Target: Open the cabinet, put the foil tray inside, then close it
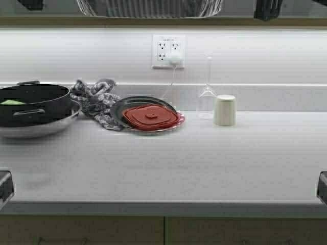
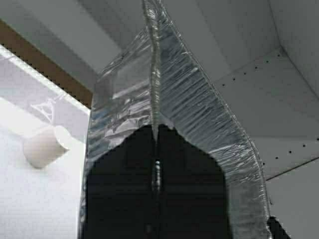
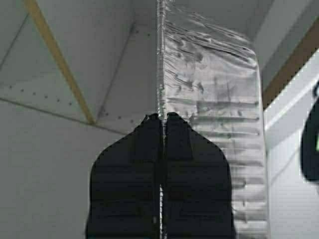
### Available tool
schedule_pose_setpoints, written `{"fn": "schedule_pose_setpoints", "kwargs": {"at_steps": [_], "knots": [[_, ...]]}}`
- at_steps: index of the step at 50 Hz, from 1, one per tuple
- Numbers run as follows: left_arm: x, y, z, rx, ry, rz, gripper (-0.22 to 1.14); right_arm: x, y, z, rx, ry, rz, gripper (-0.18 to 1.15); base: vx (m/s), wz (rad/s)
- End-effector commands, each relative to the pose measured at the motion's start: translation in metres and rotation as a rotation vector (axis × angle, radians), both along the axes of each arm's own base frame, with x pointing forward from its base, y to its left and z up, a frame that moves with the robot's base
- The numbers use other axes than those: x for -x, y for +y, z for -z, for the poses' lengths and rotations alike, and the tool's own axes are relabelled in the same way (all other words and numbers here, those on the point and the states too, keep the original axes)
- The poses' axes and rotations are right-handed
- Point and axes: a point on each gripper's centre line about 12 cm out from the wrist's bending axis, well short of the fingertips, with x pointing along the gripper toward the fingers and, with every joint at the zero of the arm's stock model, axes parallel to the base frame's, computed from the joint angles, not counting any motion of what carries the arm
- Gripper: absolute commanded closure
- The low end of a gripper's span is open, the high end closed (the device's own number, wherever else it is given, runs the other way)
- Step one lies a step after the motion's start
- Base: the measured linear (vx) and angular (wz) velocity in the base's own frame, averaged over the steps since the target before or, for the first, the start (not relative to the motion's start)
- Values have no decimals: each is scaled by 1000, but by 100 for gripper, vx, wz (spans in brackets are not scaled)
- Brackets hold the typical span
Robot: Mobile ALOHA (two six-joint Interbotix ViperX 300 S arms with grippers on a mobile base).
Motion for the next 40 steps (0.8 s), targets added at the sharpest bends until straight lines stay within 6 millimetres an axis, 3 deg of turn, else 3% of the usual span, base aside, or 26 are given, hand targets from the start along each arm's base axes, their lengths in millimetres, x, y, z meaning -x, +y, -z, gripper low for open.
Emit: {"fn": "schedule_pose_setpoints", "kwargs": {"at_steps": [1,15,40], "knots": [[-13,-3,-14,-11,-21,-5,88,-11,4,-29,-1,-42,-3,89,2,-4],[-36,-7,-30,33,-26,0,88,-39,7,-60,3,-55,15,89,9,-4],[-88,-15,-36,78,3,-10,88,-95,3,-50,-3,13,2,89,17,1]]}}
